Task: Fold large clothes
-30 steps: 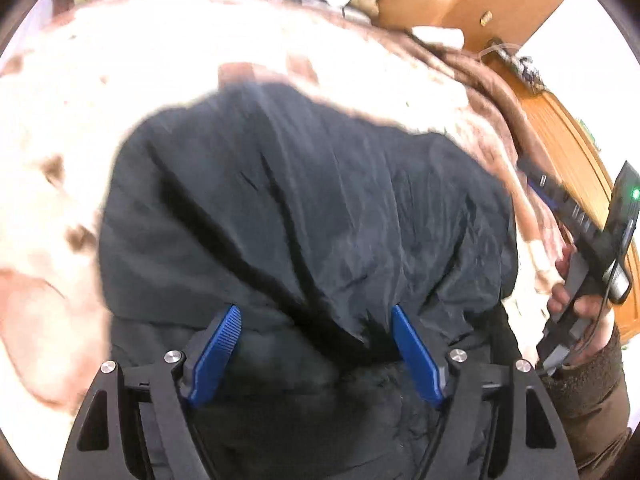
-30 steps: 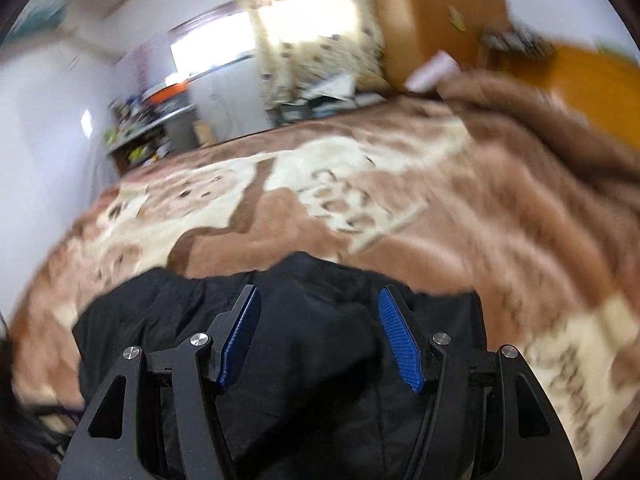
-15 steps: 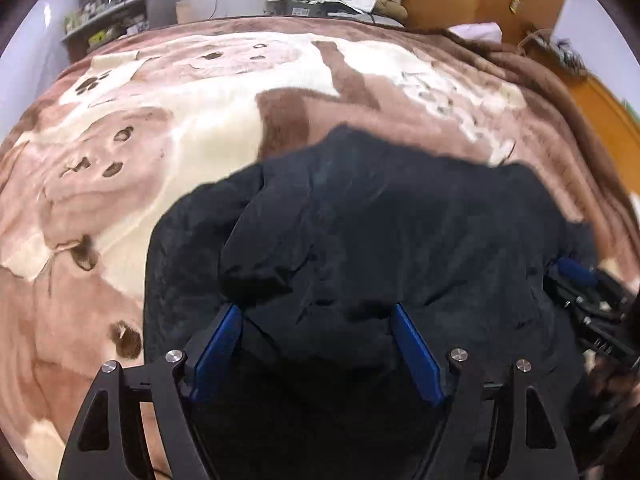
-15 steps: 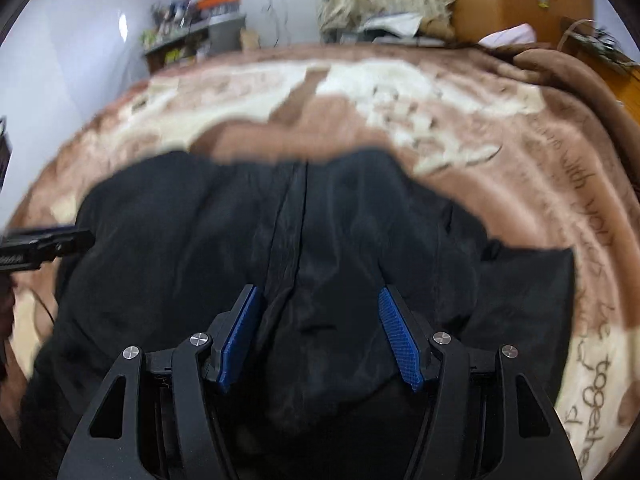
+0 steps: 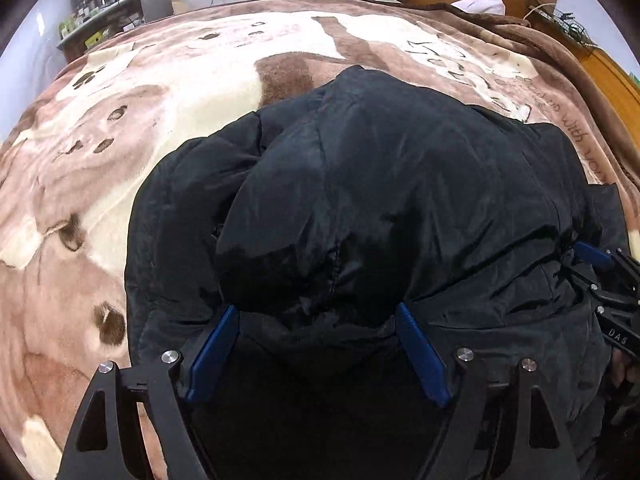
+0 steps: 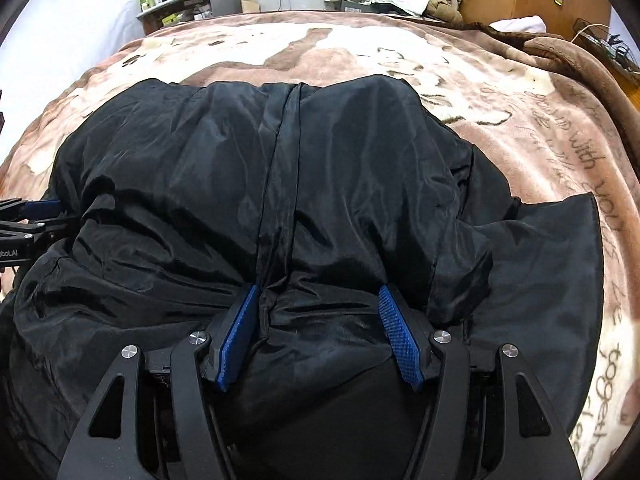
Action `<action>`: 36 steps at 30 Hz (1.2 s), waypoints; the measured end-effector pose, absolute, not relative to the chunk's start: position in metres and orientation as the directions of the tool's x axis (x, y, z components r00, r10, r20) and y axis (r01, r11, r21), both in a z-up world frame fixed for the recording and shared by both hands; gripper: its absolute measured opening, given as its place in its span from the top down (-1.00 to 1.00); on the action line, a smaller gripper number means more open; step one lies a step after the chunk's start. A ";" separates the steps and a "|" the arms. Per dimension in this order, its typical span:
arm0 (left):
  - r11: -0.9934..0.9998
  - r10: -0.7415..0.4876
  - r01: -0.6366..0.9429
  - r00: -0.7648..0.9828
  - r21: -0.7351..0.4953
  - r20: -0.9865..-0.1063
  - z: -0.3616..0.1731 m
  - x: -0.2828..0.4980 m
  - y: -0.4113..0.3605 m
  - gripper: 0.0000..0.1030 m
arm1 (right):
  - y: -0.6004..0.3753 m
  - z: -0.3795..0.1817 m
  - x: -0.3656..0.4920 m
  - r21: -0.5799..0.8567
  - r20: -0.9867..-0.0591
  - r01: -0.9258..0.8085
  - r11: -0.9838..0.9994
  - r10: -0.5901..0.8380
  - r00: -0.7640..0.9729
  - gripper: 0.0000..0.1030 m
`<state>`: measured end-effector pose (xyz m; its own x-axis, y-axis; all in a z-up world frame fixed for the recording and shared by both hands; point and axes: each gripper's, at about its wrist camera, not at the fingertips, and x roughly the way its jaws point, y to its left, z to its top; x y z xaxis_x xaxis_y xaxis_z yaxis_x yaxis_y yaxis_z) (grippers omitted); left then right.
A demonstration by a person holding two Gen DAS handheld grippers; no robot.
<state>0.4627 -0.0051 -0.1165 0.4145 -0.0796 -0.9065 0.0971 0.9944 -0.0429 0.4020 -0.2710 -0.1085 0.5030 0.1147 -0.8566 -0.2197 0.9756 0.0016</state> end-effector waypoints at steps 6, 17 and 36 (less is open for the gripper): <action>0.982 -0.188 0.104 0.431 -0.159 -0.883 -0.082 0.450 0.011 -0.55 | -0.272 -0.059 0.389 0.062 -0.808 -0.179 0.982 0.154 0.569 -0.20; 0.984 -0.179 0.080 0.416 -0.161 -0.891 -0.095 0.452 0.022 -0.63 | -0.194 -0.088 0.379 0.067 -0.827 -0.374 0.925 0.261 0.498 -0.20; 0.964 -0.263 0.075 0.430 -0.256 -0.864 -0.032 0.363 0.077 -0.61 | -0.252 0.003 0.315 0.173 -0.738 -0.278 0.945 0.311 0.599 -0.23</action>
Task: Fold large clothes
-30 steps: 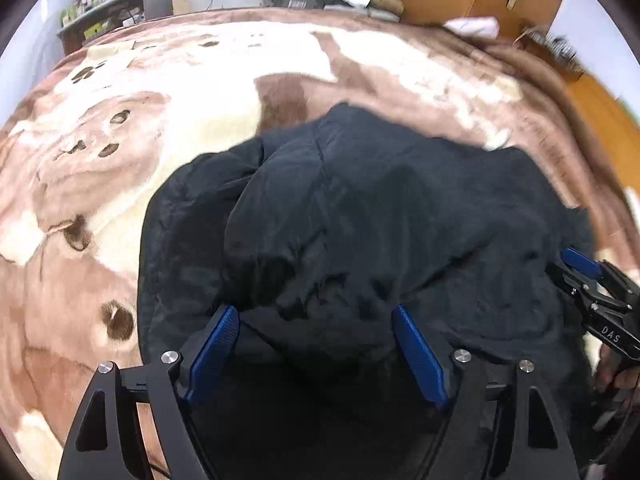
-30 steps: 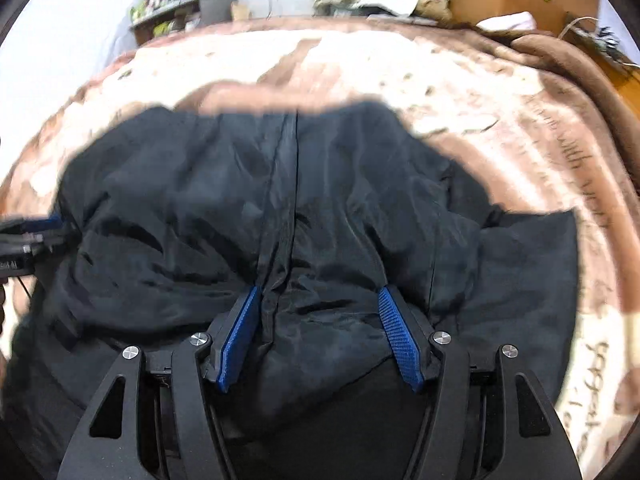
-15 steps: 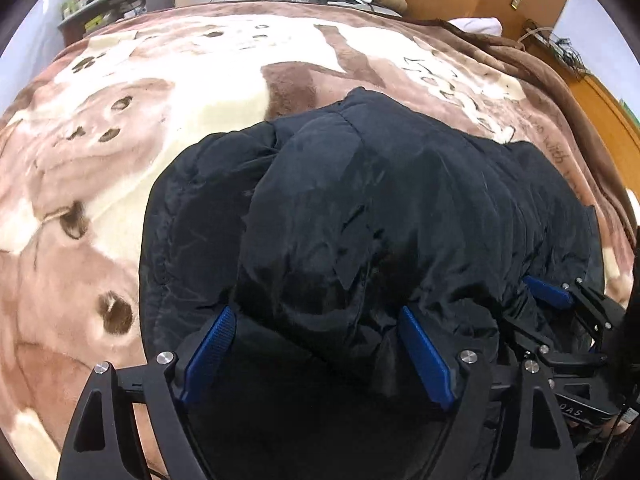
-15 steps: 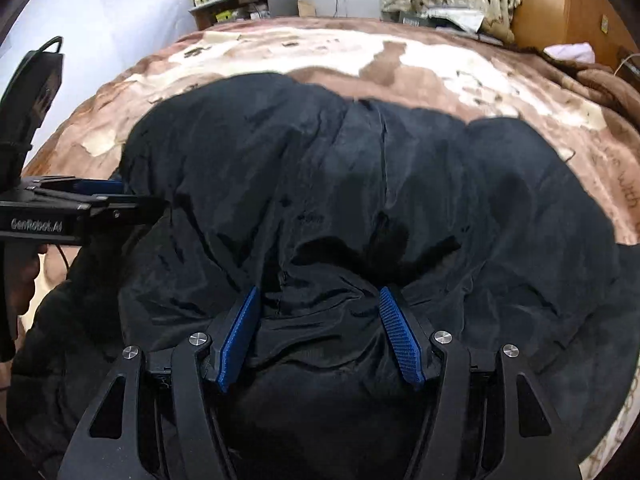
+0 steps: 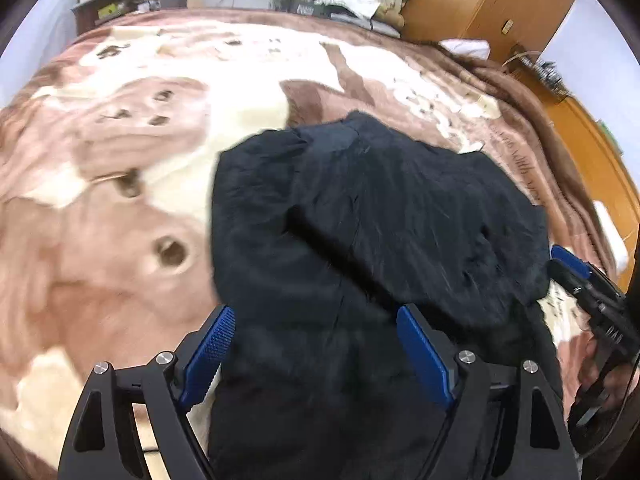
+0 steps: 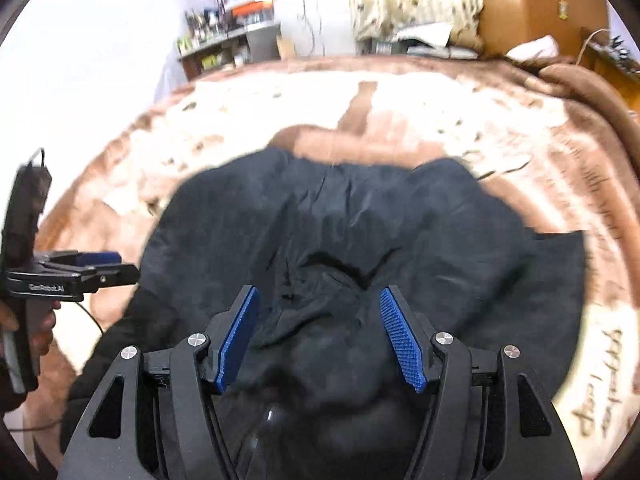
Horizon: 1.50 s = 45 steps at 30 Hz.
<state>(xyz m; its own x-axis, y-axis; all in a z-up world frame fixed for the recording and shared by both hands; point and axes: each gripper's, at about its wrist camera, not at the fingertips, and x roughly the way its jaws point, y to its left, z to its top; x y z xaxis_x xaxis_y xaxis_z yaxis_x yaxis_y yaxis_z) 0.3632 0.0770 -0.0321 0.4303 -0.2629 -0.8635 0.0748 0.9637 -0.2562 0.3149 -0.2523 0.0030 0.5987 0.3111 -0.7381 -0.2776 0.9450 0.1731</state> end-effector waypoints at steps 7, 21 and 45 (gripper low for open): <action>0.965 -0.260 0.091 0.444 -0.245 -0.858 0.000 0.275 0.115 -0.68 | -0.313 0.036 0.215 0.175 -0.721 -0.178 0.968 0.249 0.647 -0.23; 0.949 -0.312 0.061 0.310 -0.309 -0.898 -0.073 0.174 0.118 -0.70 | -0.391 -0.034 0.083 0.210 -0.832 0.062 0.976 0.144 0.536 -0.35; 0.977 -0.193 -0.035 0.259 -0.209 -0.946 -0.104 0.160 0.109 -0.70 | -0.405 -0.088 0.076 0.243 -0.870 0.152 0.958 0.146 0.470 -0.48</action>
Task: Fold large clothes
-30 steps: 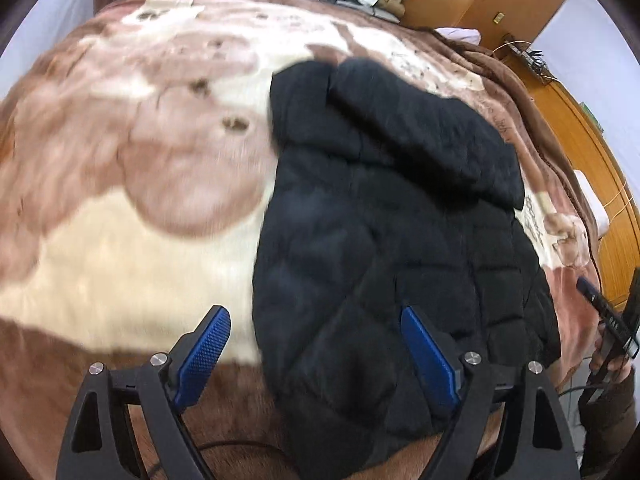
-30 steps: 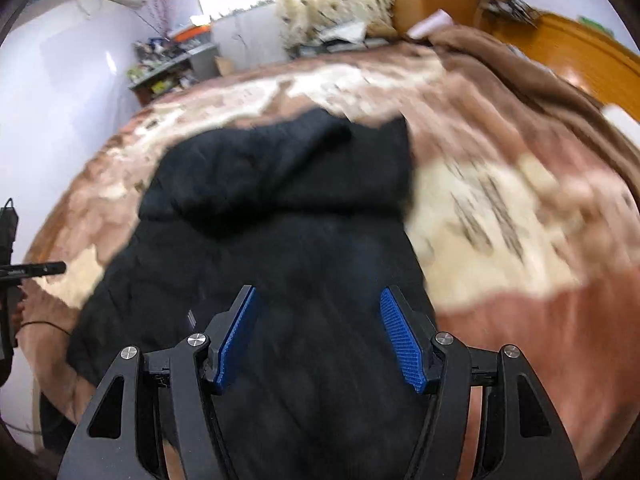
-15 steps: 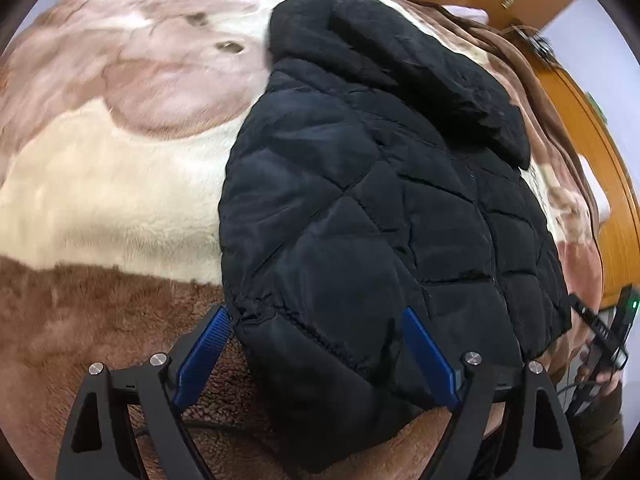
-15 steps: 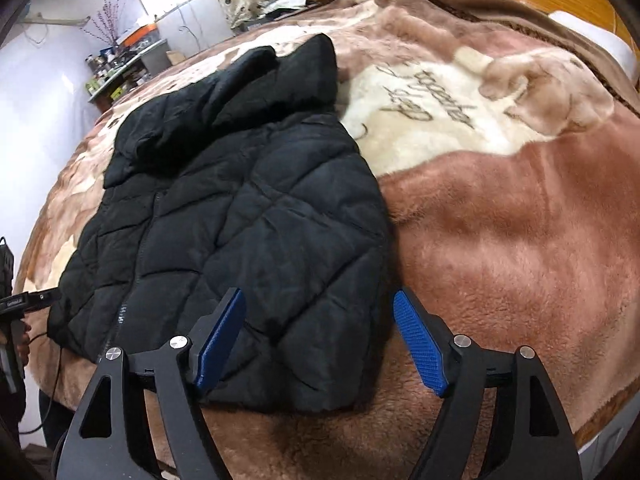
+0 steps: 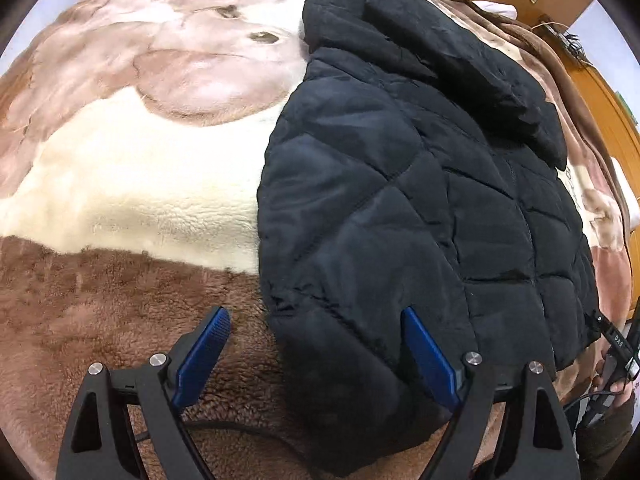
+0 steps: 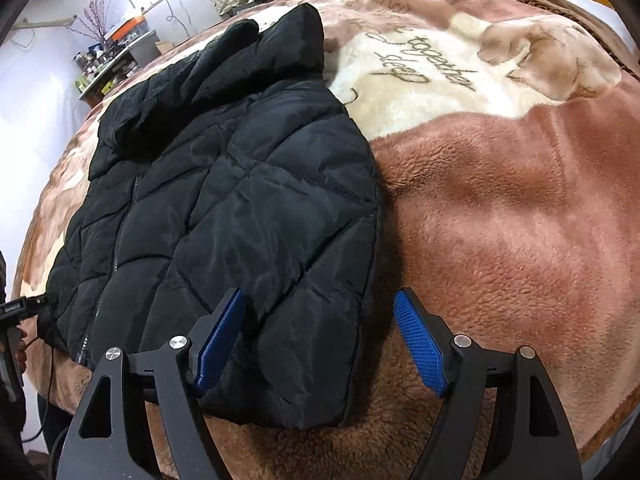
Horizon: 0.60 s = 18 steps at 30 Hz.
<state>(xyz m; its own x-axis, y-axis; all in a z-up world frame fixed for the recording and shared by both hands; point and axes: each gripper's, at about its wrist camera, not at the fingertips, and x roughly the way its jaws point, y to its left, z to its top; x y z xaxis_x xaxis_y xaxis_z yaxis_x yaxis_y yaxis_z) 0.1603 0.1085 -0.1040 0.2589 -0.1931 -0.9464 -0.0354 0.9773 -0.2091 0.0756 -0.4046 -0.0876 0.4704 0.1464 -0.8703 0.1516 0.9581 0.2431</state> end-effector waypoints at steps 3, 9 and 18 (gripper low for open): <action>0.978 -0.191 -0.036 0.231 -0.205 -0.954 -0.107 0.163 0.105 -0.70 | -0.403 -0.091 0.078 0.251 -0.875 0.157 0.955 0.154 0.458 -0.49; 0.986 -0.167 0.012 0.234 -0.169 -0.958 -0.107 0.163 0.088 -0.31 | -0.400 -0.094 0.078 0.250 -0.886 0.158 0.955 0.159 0.436 -0.48; 0.989 -0.143 0.064 0.254 -0.131 -0.957 -0.091 0.164 0.070 0.53 | -0.400 -0.093 0.074 0.312 -0.874 0.160 0.937 0.216 0.436 0.33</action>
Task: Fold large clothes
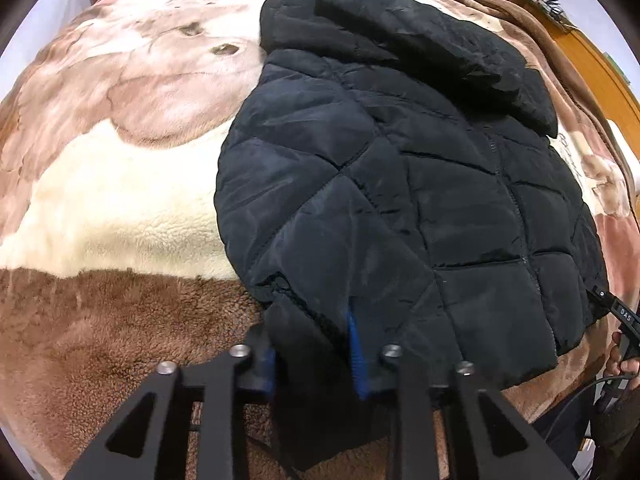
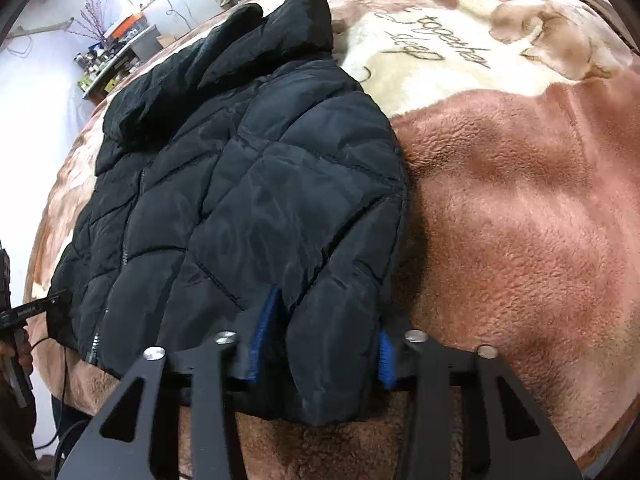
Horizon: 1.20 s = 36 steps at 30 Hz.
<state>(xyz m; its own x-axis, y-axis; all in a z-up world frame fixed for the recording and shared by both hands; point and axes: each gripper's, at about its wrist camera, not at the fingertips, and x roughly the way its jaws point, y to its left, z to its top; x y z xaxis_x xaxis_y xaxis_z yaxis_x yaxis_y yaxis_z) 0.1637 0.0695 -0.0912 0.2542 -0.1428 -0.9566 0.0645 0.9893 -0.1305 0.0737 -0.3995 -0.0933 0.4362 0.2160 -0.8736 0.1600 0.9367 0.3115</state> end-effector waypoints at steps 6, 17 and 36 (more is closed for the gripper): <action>0.983 -0.186 0.067 0.316 -0.173 -0.930 -0.062 0.148 0.068 0.67 | -0.397 -0.070 0.064 0.328 -0.846 0.127 0.936 0.232 0.479 0.66; 0.948 -0.315 0.080 0.369 -0.308 -0.874 -0.016 0.095 0.085 0.68 | -0.395 -0.011 0.024 0.376 -0.773 0.032 0.926 0.294 0.562 0.70; 0.915 -0.389 0.071 0.422 -0.398 -0.819 0.023 0.113 0.089 0.68 | -0.396 0.039 0.043 0.412 -0.705 -0.022 0.911 0.334 0.625 0.70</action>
